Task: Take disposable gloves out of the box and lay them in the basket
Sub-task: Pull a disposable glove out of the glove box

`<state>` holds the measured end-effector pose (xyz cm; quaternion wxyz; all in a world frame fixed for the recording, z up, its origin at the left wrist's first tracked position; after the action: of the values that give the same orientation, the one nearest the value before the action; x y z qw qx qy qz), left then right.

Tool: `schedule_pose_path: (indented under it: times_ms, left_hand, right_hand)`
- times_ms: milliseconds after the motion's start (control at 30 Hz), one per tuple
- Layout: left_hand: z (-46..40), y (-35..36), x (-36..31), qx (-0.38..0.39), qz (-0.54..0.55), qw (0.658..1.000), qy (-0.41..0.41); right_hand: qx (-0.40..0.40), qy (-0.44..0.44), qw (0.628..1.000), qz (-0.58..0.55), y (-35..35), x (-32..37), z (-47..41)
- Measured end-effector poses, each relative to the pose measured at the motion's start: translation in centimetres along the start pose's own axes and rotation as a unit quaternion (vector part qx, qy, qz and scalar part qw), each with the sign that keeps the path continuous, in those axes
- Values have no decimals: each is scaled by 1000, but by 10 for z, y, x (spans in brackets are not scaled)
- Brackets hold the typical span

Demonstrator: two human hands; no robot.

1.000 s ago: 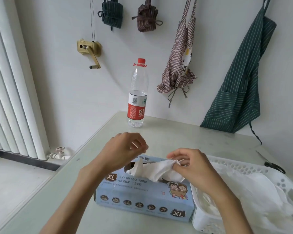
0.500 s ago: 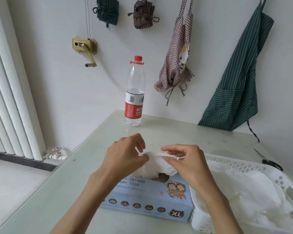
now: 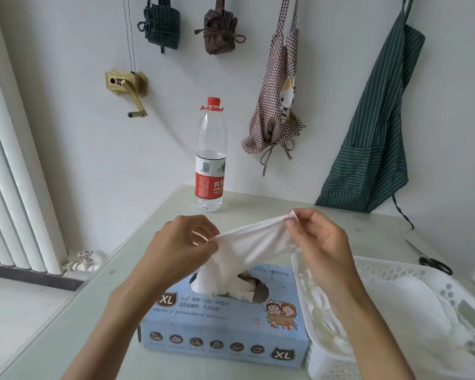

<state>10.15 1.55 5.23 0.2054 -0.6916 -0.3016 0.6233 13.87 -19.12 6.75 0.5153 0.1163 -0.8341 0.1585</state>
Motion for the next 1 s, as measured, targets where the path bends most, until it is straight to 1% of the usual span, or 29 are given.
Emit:
schedule_pose_path:
  times_ms: [67, 133, 167, 233, 333, 433, 533, 667, 767, 867, 967, 1000]
  left_hand:
    - [0, -4, -1, -22, -26, 999, 4]
    - [-1, -6, 0, -20, -19, 999, 26]
    - [-1, -7, 0, -16, 6, 999, 39]
    - [0, -13, -1, -11, 87, 995, 53]
    - [1, -17, -1, 22, 235, 971, 41]
    - [3, -18, -3, 54, 289, 955, 40]
    - [3, -17, -6, 44, 303, 951, 51]
    - [0, -11, -8, 27, 325, 944, 41]
    - [-1, -1, -12, 15, 340, 940, 36]
    - [-3, 12, -14, 21, 351, 936, 19]
    - [-5, 25, -24, 29, 361, 932, 30]
    - [-6, 30, -33, 35, 364, 930, 44]
  right_hand:
    - [-44, -31, 999, 9, -7, 5, 1]
    - [-61, -50, 997, 12, -10, 9, 2]
    - [-67, -55, 996, 16, -10, 9, 2]
    - [-93, -61, 994, 20, -14, 10, 4]
    - [-142, -57, 988, 12, -23, 8, 6]
    - [-180, -60, 982, 8, -31, 9, 9]
    - [-175, -75, 982, 19, -32, 16, 9]
    - [-194, -108, 975, 29, -35, 27, 9]
    - [-184, -133, 973, 43, -31, 40, 10]
    - [-154, -152, 973, 82, -29, 59, 10]
    - [-161, -175, 965, 114, -47, 83, 17]
    - [-167, -183, 961, 124, -55, 90, 20]
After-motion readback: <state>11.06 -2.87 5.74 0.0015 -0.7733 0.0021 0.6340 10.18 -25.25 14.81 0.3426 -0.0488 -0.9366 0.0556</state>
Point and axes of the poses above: each hand's wrist, its own z-axis away from the middle knuckle, its own y-axis out of the palm, x = y × z, the point moved 6 cm from there along -z, towards the middle knuckle, and after that the axes turned 11 degrees about x, right-handed, at the moved point
